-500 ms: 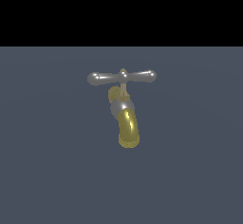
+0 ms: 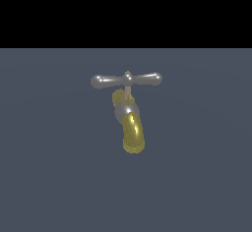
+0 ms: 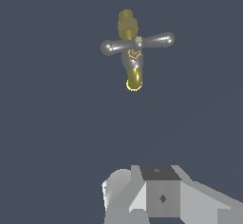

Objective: Turn on the faucet by rotating a designated handle.

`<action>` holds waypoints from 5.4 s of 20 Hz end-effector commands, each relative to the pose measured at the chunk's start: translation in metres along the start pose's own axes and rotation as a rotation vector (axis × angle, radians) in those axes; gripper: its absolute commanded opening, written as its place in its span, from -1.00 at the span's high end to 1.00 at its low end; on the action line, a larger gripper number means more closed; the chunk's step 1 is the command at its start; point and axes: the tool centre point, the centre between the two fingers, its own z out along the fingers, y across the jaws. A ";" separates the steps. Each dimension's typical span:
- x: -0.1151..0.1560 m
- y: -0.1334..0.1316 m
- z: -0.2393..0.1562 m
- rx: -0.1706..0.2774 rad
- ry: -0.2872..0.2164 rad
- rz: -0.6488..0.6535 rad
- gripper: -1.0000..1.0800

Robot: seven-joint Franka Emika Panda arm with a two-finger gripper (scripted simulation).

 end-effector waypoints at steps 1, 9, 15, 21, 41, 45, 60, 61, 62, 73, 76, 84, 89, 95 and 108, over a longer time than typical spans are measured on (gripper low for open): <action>0.000 0.003 0.004 0.001 0.000 -0.023 1.00; 0.002 0.022 0.027 0.004 0.000 -0.151 1.00; 0.007 0.041 0.050 0.007 0.001 -0.286 1.00; 0.015 0.059 0.074 0.010 0.001 -0.422 1.00; 0.058 0.111 0.155 0.018 0.002 -0.878 1.00; 0.070 0.118 0.171 0.019 0.002 -0.968 1.00; 0.115 0.136 0.227 0.023 0.002 -1.284 1.00; 0.118 0.136 0.230 0.024 0.002 -1.304 1.00; 0.122 0.137 0.234 0.024 0.003 -1.324 1.00; 0.154 0.136 0.270 0.031 0.005 -1.529 1.00; 0.161 0.135 0.278 0.033 0.006 -1.577 1.00; 0.175 0.131 0.294 0.039 0.008 -1.667 1.00; 0.179 0.130 0.298 0.041 0.009 -1.694 1.00; 0.180 0.130 0.299 0.041 0.009 -1.698 1.00; 0.214 0.129 0.300 0.041 0.009 -1.700 1.00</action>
